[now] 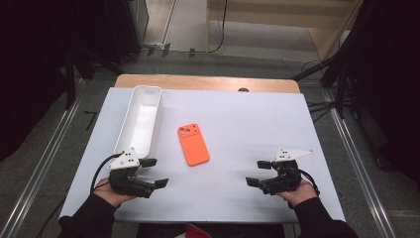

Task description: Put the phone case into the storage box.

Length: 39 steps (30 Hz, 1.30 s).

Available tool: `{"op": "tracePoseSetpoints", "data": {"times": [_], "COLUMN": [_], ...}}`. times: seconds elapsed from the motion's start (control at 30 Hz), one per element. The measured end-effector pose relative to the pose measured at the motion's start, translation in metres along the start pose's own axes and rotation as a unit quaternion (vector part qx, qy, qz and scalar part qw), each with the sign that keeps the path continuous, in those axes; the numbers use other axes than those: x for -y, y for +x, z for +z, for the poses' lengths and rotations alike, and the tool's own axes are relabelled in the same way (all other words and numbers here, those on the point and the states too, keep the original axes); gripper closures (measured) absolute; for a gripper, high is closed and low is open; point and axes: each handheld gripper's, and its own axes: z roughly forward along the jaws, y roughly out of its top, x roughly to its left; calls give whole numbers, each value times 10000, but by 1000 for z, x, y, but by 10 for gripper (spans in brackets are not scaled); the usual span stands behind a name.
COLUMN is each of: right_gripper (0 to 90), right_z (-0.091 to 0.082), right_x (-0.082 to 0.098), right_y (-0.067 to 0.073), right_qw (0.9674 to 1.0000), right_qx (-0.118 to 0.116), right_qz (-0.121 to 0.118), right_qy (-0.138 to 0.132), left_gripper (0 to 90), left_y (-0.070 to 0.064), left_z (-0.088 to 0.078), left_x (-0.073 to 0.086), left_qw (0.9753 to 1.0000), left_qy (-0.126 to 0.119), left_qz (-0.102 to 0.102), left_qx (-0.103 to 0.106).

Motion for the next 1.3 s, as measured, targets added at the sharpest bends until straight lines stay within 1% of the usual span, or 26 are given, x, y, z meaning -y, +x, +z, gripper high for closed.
{"op": "tracePoseSetpoints", "data": {"times": [0.13, 0.3, 0.53, 0.63, 0.67, 0.73, 0.93, 1.03, 1.3], "right_gripper": [129, 129, 128, 128, 128, 128, 127, 127, 127], "right_z": [0, 0, 0, 0, 0, 0, 0, 0, -1], "right_x": [0, -1, -1, -1, -1, -1, -1, -1, -1], "right_y": [0, -1, -2, -5, -6, -6, -8, -8, -9], "right_qw": [10000, 10000, 10000, 9998, 9998, 9998, 9998, 9998, 9999], "right_qx": [-4, -25, -35, -113, -141, -148, -120, -120, -79], "right_qz": [16, 33, 32, 63, 99, 90, 129, 148, 137], "right_qy": [-2, -4, -29, -119, -120, -99, -66, -27, -19], "left_gripper": [179, 179, 179, 179, 179, 179, 179, 179, 179], "left_y": [0, -1, 0, 0, -1, 0, 1, 1, 2], "left_z": [-1, 0, -1, -1, -1, -1, -2, -1, -2], "left_x": [0, 1, 1, 1, 1, 1, 1, 1, 1], "left_qw": [10000, 10000, 10000, 10000, 10000, 10000, 10000, 10000, 10000], "left_qy": [-9, 43, 14, 25, 21, 12, -1, -9, -17], "left_qz": [2, 31, 11, 8, 16, 7, -30, -9, -49], "left_qx": [2, -1, 12, 6, 12, 19, 8, 16, 25]}}
